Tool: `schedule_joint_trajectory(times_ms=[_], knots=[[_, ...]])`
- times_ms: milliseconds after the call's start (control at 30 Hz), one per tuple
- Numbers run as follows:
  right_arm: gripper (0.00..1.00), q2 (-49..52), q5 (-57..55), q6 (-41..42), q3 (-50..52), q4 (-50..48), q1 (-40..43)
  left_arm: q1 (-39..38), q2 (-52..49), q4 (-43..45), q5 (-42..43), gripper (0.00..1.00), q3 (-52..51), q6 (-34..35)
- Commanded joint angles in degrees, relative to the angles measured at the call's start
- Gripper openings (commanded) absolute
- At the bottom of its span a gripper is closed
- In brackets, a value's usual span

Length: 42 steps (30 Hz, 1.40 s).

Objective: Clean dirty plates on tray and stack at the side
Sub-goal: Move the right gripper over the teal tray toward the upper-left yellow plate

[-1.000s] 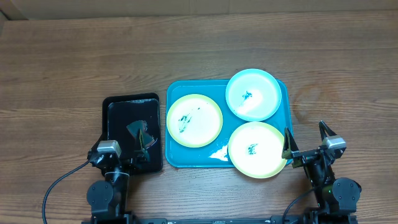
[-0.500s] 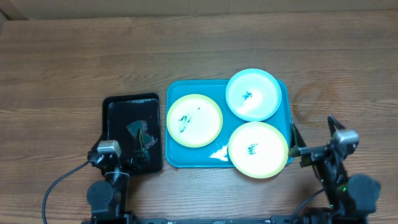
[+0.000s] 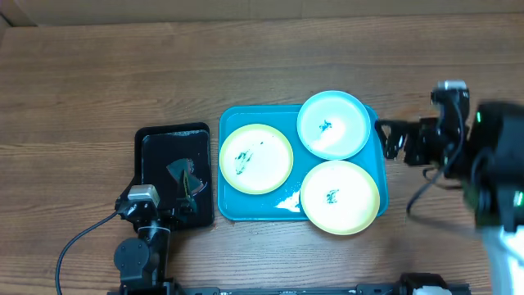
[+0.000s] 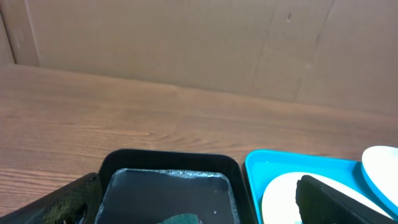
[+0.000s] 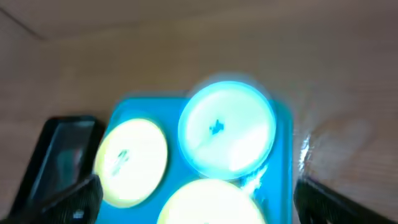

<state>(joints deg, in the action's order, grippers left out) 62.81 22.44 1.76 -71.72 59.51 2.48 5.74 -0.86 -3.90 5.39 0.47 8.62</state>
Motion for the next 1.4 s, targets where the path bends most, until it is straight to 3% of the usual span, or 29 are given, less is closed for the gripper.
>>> schedule_joint_trajectory(times_ms=[0,133,267,733,900,1100,1267,1367], knots=[[1.00,8.17,1.70,1.70,-9.81,8.92,-0.24,0.35,0.61,-0.15,0.17,1.00,-0.20,0.17],[1.00,17.75,1.97,1.70,-18.14,24.57,-0.24,0.35,0.61,-0.15,0.17,1.00,-0.20,0.17],[1.00,23.08,3.72,1.73,-18.67,32.04,-0.24,0.35,0.61,-0.15,0.17,1.00,-0.20,0.17],[1.00,26.27,10.23,1.49,-18.67,32.83,-0.22,0.35,0.61,1.73,0.02,1.00,-0.20,0.24],[1.00,26.27,10.03,-2.25,-18.67,32.92,-0.28,0.35,0.55,9.25,10.49,1.00,0.68,-0.72],[1.00,26.29,10.05,-2.27,-18.67,32.11,-2.60,0.35,-6.12,-5.20,8.02,1.00,9.84,-3.39],[1.00,26.29,10.05,-1.81,-18.67,29.70,-9.29,0.26,-21.70,-10.43,8.26,1.00,23.80,-4.35],[1.00,26.36,9.73,0.66,-18.67,28.20,-14.56,0.24,-32.74,-18.56,9.14,1.00,34.58,-4.37]])
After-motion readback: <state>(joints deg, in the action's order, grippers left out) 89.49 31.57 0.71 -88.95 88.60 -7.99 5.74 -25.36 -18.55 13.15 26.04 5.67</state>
